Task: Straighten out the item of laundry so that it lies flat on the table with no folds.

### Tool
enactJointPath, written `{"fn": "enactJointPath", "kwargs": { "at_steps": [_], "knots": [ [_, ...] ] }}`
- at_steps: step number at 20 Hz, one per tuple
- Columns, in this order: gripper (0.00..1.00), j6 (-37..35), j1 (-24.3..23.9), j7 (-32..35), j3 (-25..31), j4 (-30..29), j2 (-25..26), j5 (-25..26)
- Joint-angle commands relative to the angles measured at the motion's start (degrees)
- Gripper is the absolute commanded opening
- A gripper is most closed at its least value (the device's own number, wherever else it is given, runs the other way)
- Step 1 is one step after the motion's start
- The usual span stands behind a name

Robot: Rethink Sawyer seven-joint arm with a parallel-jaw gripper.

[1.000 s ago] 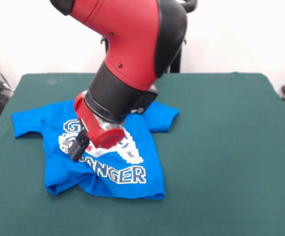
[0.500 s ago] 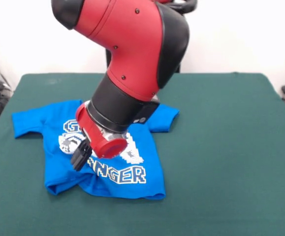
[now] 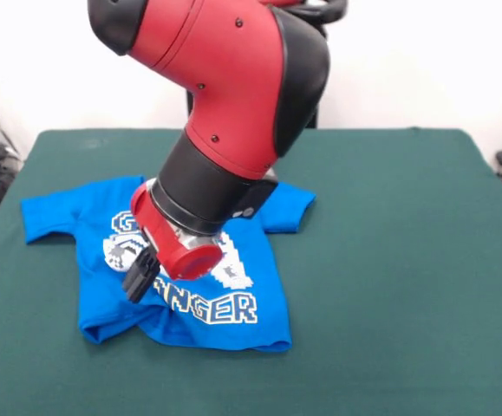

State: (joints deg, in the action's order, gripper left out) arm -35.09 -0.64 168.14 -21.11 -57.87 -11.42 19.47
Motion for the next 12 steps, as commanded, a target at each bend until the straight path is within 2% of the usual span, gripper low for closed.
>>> {"fn": "enactJointPath", "kwargs": {
  "at_steps": [1,12],
  "knots": [
    [0.00,-5.48,-2.58,-15.15,11.58,-8.76,0.08,-0.72],
    [0.00,-3.32,-5.33,-15.19,16.36,-13.84,-0.53,1.38]
  ]
}}
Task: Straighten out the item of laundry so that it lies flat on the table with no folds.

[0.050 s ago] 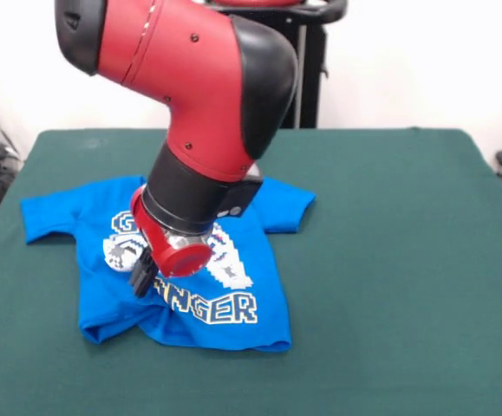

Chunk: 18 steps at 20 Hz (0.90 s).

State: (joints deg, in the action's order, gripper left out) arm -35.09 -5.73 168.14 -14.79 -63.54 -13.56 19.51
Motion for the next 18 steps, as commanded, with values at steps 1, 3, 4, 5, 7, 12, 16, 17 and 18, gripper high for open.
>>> {"fn": "enactJointPath", "kwargs": {
  "at_steps": [1,3,4,5,7,12,16,17,18],
  "knots": [
    [0.00,-3.31,-0.20,-14.87,10.13,-8.27,1.68,1.59],
    [0.00,-3.82,-0.32,-14.61,10.23,-8.68,1.59,2.06],
    [0.00,-4.17,-0.74,-15.09,10.59,-9.07,1.38,2.16],
    [0.00,-4.32,-1.27,-15.81,11.14,-9.38,1.33,2.27],
    [0.00,-3.81,-2.49,-17.18,12.48,-9.85,1.60,2.53],
    [0.00,2.88,-0.73,-11.19,10.08,-5.15,6.91,6.23],
    [0.00,6.71,3.05,-1.81,5.14,-0.21,11.29,9.04],
    [0.00,7.93,4.62,1.62,3.14,0.67,12.16,9.86],
    [0.00,9.66,6.72,5.83,0.27,1.85,13.38,11.24]
  ]
}}
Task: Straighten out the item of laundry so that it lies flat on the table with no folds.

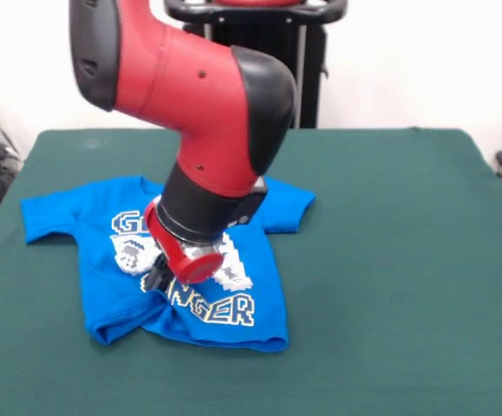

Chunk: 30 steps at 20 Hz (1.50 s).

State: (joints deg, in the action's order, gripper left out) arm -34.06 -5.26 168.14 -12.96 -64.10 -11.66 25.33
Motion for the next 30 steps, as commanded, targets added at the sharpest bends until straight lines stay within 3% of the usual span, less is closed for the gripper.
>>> {"fn": "enactJointPath", "kwargs": {
  "at_steps": [1,3,8,13,18,22,25,30],
  "knots": [
    [0.00,9.70,7.85,9.23,-3.82,3.32,12.51,6.22],
    [0.00,12.41,11.18,15.79,-8.99,5.30,14.93,7.70],
    [0.00,15.39,15.18,22.16,-16.36,7.82,18.51,7.12],
    [0.00,16.83,17.13,23.23,-20.29,8.71,21.48,3.61],
    [0.00,18.96,19.46,29.15,-27.17,11.32,26.86,1.81],
    [0.00,22.79,19.05,29.74,-29.69,12.02,29.00,0.30],
    [0.00,30.85,19.02,32.50,-34.83,13.04,32.15,-2.81],
    [0.00,34.03,19.16,32.89,-39.86,13.91,35.29,-10.19]
  ]
}}
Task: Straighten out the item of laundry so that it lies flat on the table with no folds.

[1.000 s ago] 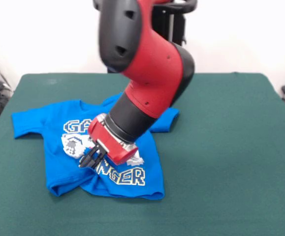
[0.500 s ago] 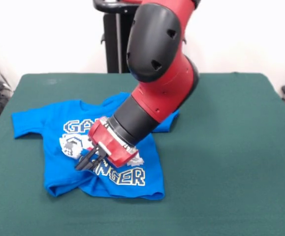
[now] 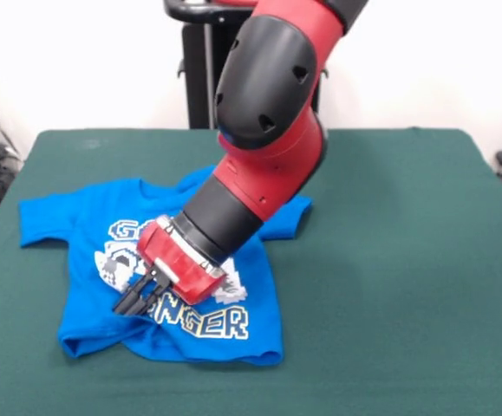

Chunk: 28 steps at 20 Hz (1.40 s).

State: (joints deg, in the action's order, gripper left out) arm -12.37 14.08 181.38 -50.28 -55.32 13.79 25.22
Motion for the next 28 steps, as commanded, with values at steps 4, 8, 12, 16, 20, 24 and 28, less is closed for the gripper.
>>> {"fn": "enactJointPath", "kwargs": {
  "at_steps": [4,8,12,16,20,24,28],
  "knots": [
    [0.00,12.65,-0.27,16.99,-4.94,5.43,11.65,-15.57],
    [0.00,12.79,-0.74,12.24,-2.71,4.65,10.83,-18.84],
    [0.00,13.71,-0.97,10.98,-3.40,5.35,12.10,-22.36],
    [0.00,13.13,-2.50,5.54,1.83,4.96,8.72,-20.40],
    [0.00,9.55,-4.19,-3.17,11.46,0.55,-0.82,-13.30],
    [0.00,13.96,-2.39,3.80,3.62,1.50,2.77,-15.97],
    [0.00,16.36,-2.11,5.15,1.88,1.20,3.61,-17.79]
  ]
}}
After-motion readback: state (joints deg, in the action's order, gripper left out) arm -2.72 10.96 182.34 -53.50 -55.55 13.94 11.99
